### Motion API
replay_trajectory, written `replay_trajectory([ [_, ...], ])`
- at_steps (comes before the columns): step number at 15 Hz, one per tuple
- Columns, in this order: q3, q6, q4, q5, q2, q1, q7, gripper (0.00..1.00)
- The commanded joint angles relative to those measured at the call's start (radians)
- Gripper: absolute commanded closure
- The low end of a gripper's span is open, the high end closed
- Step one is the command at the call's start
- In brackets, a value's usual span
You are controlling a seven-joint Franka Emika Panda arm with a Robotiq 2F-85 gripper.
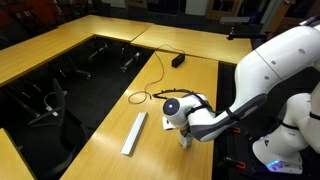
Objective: Pick up the pen from the cup and place it on the table
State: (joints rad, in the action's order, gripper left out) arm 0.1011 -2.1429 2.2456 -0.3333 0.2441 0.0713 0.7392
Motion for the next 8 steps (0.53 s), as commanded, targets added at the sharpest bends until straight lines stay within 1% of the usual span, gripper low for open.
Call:
replay_trajectory([
  [1, 0.004, 0.009, -0.012, -0.055, 0.018, -0.001, -0.025, 0.54],
  [2, 0.005, 0.013, -0.012, -0.062, 0.023, 0.000, -0.029, 0.60],
  [3, 0.005, 0.015, -0.012, -0.068, 0.026, 0.000, -0.031, 0.62],
  [4, 0.006, 0.023, -0.012, -0.071, 0.029, 0.002, -0.036, 0.62],
  [5, 0.005, 0.028, -0.013, -0.078, 0.032, 0.004, -0.047, 0.66],
  [6, 0.003, 0.042, -0.016, -0.089, 0.037, 0.009, -0.064, 0.62],
  [7, 0.005, 0.050, -0.019, -0.091, 0.043, 0.010, -0.071, 0.61],
  [8, 0.006, 0.058, -0.020, -0.097, 0.047, 0.012, -0.079, 0.63],
])
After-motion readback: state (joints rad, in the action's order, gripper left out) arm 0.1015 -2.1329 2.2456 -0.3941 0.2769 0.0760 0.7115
